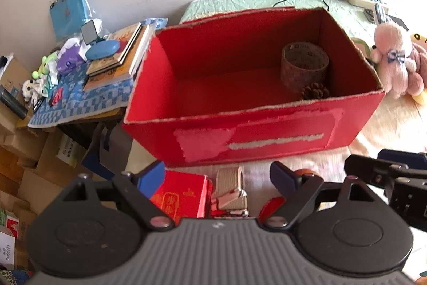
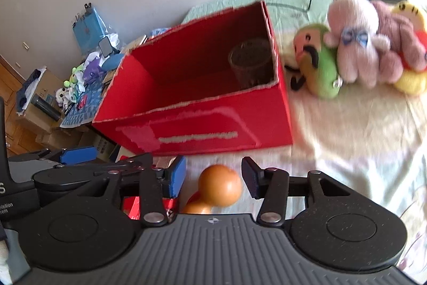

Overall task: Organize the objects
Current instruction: 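Withdraw the right gripper from the box toward the wooden toy, then grasp the orange wooden gourd-shaped toy by its neck with the right gripper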

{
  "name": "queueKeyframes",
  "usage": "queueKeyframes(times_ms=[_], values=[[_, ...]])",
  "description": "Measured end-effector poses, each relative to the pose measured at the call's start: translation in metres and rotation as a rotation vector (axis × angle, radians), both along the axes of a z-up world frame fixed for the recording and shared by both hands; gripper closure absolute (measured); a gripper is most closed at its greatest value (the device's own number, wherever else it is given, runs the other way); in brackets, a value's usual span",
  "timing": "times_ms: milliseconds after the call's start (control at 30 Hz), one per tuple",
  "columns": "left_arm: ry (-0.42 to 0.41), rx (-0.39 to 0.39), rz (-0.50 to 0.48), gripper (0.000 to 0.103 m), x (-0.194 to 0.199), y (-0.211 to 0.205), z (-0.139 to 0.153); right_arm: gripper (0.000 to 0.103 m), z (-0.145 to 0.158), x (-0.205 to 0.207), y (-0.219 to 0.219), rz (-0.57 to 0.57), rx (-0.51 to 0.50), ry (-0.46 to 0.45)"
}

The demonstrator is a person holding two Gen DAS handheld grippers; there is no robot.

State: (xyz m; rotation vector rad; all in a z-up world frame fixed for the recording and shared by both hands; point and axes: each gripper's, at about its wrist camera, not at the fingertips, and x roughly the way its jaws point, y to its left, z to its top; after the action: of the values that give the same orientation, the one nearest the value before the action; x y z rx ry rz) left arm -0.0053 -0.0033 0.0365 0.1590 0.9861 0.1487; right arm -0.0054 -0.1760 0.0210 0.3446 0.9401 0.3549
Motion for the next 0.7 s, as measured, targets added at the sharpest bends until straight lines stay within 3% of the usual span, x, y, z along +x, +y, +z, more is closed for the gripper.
queueKeyframes(times_ms=[333,467,700], values=[[0.046,-0.016,-0.001,0.016,-0.001,0.006,-0.017,0.054,-0.016,0.002,0.002,0.000,0.023,0.099],[0.069,-0.017,-0.002,0.016,0.001,0.007,-0.023,0.063,-0.028,0.006,-0.001,-0.016,0.059,0.165],[0.106,-0.022,-0.003,0.016,0.004,0.010,-0.035,0.064,-0.039,0.010,-0.002,-0.017,0.081,0.217]])
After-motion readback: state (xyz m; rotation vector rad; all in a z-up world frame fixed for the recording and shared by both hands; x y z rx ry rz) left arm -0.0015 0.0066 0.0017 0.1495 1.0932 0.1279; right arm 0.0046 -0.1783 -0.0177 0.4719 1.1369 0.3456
